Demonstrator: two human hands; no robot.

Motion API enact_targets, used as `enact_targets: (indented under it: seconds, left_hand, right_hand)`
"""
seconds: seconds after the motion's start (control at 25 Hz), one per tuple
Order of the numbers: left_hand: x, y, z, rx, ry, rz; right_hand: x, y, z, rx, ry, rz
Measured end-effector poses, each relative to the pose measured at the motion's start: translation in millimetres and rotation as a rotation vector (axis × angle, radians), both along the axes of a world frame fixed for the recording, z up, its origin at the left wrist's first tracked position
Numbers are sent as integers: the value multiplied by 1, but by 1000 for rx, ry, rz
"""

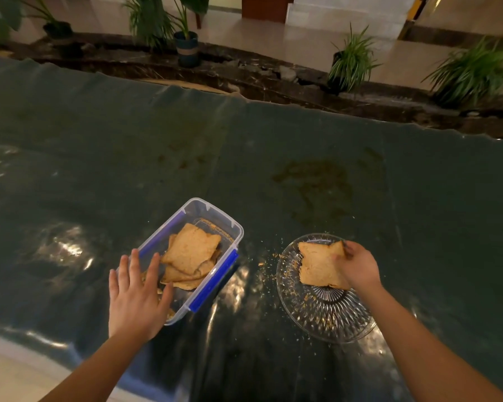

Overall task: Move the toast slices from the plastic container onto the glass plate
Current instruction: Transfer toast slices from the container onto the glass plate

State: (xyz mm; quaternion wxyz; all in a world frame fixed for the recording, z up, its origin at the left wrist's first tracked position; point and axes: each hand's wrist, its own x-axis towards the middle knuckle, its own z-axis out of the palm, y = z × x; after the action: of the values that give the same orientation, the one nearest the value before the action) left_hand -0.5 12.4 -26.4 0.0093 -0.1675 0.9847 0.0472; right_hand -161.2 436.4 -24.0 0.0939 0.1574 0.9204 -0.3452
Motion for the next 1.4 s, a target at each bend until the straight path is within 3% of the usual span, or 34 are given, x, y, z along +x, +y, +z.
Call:
enact_targets:
  seconds: [0.24,0.64,0.8,0.96,1.12,1.4]
  left_hand:
    - [0,1,0,1,-1,-3]
    - [0,-3,-9,-20,38,-7]
    - [-1,-3,-10,-10,46,-3]
    - [0,-2,-10,-5,42,12]
    - [-1,-1,-7,3,55,16]
    - [-1,-1,-6,9,66,15]
  right_hand:
    - [17,-11,18,-26,105,-26]
    - [4,-160,78,-303,239,381]
    - [-6,-228,79,-204,147,662]
    - [-17,-283,56,201,-15,936]
    - [-22,-304,31,338,-172,936]
    - [-21,-314,18,398,-112,913]
